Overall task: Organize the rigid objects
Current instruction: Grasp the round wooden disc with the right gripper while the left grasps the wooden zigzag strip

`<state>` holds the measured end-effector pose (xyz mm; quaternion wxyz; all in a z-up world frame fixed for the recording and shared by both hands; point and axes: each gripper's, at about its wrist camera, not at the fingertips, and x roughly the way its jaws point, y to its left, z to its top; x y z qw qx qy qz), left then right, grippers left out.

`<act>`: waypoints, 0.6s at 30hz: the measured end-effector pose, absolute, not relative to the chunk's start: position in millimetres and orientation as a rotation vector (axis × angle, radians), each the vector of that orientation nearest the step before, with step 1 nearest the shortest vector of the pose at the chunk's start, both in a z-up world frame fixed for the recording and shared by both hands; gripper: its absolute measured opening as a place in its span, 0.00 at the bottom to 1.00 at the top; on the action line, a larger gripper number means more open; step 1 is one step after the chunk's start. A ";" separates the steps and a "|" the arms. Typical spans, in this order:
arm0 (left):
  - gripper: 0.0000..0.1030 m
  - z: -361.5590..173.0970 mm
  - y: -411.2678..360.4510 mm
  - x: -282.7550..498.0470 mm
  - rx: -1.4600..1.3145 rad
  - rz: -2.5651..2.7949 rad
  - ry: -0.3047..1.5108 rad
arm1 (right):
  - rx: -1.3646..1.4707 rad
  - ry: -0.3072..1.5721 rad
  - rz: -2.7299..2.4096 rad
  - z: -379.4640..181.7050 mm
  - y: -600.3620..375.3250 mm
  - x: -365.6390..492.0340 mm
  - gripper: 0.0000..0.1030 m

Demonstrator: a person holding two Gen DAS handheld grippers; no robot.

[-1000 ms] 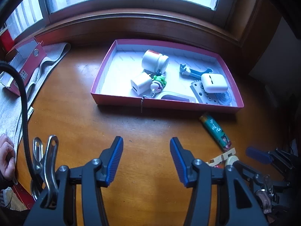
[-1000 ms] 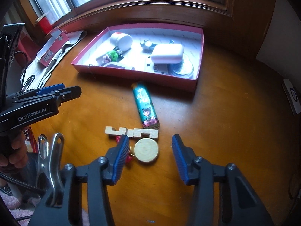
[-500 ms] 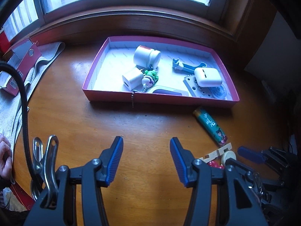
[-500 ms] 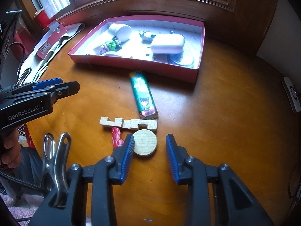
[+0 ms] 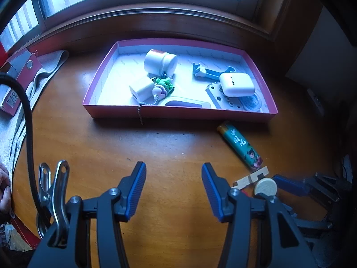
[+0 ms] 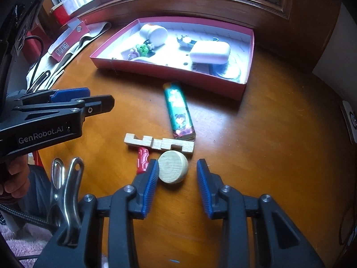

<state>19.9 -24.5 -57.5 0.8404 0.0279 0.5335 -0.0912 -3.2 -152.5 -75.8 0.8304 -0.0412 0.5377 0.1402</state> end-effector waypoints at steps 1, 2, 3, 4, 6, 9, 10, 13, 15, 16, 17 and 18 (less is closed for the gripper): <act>0.53 -57.5 -24.2 19.2 0.058 -0.191 1.128 | -0.097 1.147 0.304 -78.1 -151.7 -3.7 0.35; 0.53 -57.4 -24.2 18.5 0.056 -0.189 1.129 | -0.109 1.137 0.306 -77.8 -151.3 -4.5 0.35; 0.53 -57.3 -24.2 18.0 0.055 -0.186 1.130 | -0.121 1.136 0.305 -77.9 -150.9 -4.1 0.35; 0.53 -57.5 -24.4 17.4 0.054 -0.184 1.131 | -0.124 1.135 0.299 -78.1 -151.7 -3.1 0.35; 0.53 -58.0 -25.6 16.5 0.052 -0.181 1.135 | -0.112 1.131 0.301 -78.0 -154.9 -1.2 0.33; 0.53 -59.5 -27.9 15.3 0.041 -0.179 1.146 | -0.106 1.133 0.300 -78.2 -162.2 -0.2 0.13; 0.53 -60.1 -29.3 14.7 0.038 -0.179 1.149 | -0.101 1.132 0.300 -77.9 -165.8 -0.2 0.13; 0.53 -61.3 -34.4 12.1 0.033 -0.178 1.161 | -0.075 1.121 0.297 -74.1 -179.0 -1.3 0.13; 0.53 -60.1 -39.0 9.2 0.024 -0.183 1.166 | -0.069 1.107 0.285 -69.7 -188.7 -3.4 0.13; 0.53 -59.3 -41.9 7.6 0.018 -0.189 1.167 | -0.068 1.103 0.279 -67.8 -193.2 -4.3 0.13; 0.53 -58.4 -45.3 6.2 0.012 -0.194 1.169 | -0.068 1.101 0.274 -66.1 -196.9 -5.0 0.13; 0.53 -57.5 -48.5 4.8 0.007 -0.201 1.171 | -0.067 1.102 0.271 -64.8 -201.0 -5.9 0.13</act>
